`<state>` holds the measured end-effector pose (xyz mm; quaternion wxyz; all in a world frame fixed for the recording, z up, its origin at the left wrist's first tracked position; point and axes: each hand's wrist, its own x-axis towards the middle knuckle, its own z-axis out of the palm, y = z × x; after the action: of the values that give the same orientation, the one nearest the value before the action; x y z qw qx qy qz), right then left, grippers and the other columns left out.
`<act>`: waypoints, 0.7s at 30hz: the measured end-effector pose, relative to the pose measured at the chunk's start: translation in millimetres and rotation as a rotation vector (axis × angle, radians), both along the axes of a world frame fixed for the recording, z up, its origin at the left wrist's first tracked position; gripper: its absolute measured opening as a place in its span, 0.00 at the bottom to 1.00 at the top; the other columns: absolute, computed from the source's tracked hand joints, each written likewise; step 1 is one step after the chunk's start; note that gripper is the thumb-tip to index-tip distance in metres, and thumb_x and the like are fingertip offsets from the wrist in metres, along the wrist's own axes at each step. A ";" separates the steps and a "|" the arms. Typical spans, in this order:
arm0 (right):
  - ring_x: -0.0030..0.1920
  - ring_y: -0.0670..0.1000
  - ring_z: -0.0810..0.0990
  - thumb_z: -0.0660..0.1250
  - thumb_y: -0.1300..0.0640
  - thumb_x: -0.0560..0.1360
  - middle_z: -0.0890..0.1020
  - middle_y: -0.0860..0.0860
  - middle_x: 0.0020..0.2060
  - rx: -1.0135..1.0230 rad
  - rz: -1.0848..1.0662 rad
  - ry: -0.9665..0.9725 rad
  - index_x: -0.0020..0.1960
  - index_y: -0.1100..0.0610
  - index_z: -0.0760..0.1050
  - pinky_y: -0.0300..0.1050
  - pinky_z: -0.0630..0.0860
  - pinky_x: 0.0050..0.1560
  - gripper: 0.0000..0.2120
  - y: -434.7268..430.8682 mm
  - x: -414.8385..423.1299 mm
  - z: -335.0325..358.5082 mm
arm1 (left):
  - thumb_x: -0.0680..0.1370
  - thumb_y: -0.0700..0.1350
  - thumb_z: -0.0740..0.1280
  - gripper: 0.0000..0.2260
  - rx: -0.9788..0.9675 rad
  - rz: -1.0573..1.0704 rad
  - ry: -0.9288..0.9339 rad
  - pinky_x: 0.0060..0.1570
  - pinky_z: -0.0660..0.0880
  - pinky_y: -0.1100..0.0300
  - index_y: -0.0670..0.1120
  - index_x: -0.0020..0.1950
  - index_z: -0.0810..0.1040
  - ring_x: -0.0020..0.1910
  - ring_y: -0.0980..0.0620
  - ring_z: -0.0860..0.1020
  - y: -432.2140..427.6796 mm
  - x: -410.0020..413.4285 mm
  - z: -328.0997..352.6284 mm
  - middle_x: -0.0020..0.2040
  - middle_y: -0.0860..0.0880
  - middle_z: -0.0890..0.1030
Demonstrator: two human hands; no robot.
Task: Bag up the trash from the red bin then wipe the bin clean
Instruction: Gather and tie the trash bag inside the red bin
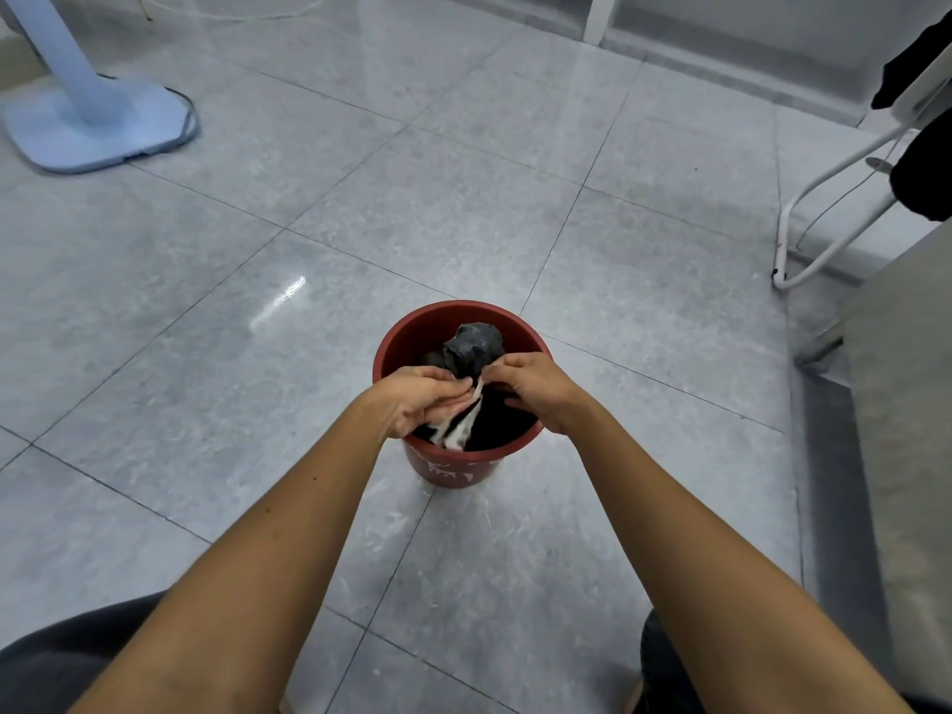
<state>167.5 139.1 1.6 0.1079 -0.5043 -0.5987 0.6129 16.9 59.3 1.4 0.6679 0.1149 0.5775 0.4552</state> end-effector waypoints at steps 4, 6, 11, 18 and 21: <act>0.41 0.45 0.79 0.69 0.57 0.74 0.83 0.50 0.39 0.070 -0.007 -0.023 0.39 0.55 0.81 0.36 0.74 0.39 0.06 -3.3 -3.1 -0.5 | 0.74 0.31 0.68 0.10 0.059 0.056 -0.017 0.34 0.80 0.65 0.43 0.41 0.70 0.35 0.53 0.84 -1.9 7.4 -4.8 0.33 0.45 0.84; 0.40 0.45 0.80 0.69 0.57 0.74 0.83 0.50 0.38 0.090 -0.005 -0.038 0.38 0.54 0.81 0.36 0.73 0.38 0.07 -3.9 -2.9 -0.5 | 0.74 0.31 0.68 0.10 0.078 0.078 -0.031 0.34 0.80 0.64 0.43 0.40 0.69 0.34 0.53 0.84 -1.3 9.6 -5.9 0.33 0.44 0.84; 0.46 0.53 0.83 0.69 0.57 0.74 0.85 0.55 0.41 0.128 0.019 -0.065 0.38 0.55 0.81 0.46 0.79 0.49 0.07 -2.3 0.1 -1.5 | 0.72 0.33 0.71 0.10 0.103 0.110 -0.041 0.35 0.81 0.63 0.43 0.40 0.71 0.38 0.50 0.85 2.2 12.5 -9.4 0.36 0.43 0.84; 0.49 0.54 0.83 0.67 0.56 0.77 0.84 0.53 0.43 0.041 0.032 0.011 0.43 0.55 0.81 0.52 0.80 0.56 0.06 -5.1 2.3 1.1 | 0.71 0.30 0.71 0.11 0.120 0.190 0.022 0.43 0.81 0.60 0.43 0.41 0.71 0.39 0.49 0.83 4.4 16.7 -19.0 0.40 0.42 0.81; 0.42 0.50 0.85 0.67 0.56 0.78 0.84 0.53 0.43 -0.132 0.150 -0.012 0.51 0.55 0.76 0.46 0.82 0.43 0.04 -6.5 10.5 6.1 | 0.71 0.30 0.71 0.11 0.123 0.236 0.026 0.42 0.82 0.60 0.43 0.42 0.73 0.37 0.51 0.82 4.8 16.2 -19.1 0.39 0.45 0.80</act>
<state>178.0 132.7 7.6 0.0248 -0.4675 -0.5939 0.6543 33.1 64.1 -17.8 0.5939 0.0927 0.5664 0.5639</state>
